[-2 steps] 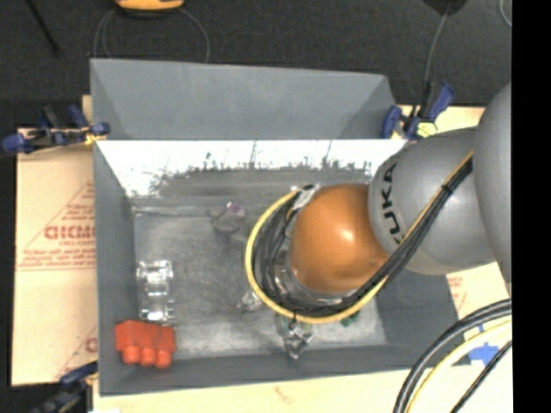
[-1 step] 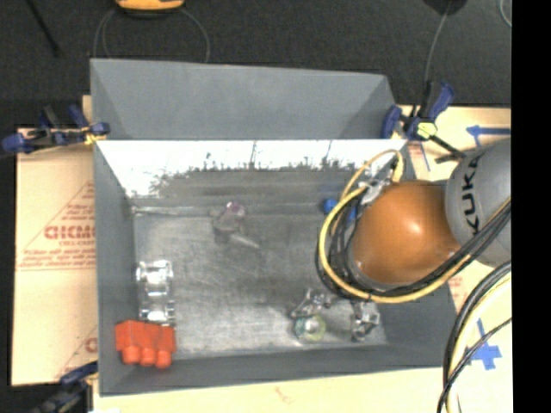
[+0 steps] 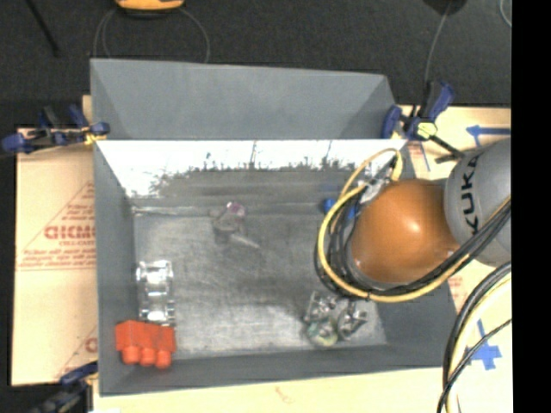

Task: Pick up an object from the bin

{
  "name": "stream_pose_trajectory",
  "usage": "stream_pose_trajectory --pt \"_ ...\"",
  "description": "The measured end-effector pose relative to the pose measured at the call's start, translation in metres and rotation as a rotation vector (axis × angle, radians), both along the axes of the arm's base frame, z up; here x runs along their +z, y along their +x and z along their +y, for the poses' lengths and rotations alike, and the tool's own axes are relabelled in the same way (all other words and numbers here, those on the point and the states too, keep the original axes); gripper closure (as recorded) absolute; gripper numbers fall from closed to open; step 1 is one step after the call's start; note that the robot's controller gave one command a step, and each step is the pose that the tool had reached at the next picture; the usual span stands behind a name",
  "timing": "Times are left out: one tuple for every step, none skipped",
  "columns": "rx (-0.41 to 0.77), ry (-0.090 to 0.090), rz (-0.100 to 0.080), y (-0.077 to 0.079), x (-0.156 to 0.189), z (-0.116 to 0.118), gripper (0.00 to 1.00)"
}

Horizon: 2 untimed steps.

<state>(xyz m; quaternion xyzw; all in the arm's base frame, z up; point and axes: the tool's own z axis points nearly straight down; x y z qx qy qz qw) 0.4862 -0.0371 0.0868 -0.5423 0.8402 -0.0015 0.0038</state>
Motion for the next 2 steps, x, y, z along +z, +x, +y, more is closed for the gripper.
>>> stream_pose_trajectory --pt "0.024 -0.003 -0.002 0.009 0.135 -0.005 1.0" --pt "0.341 -0.003 0.004 0.0 0.169 -0.035 1.0"
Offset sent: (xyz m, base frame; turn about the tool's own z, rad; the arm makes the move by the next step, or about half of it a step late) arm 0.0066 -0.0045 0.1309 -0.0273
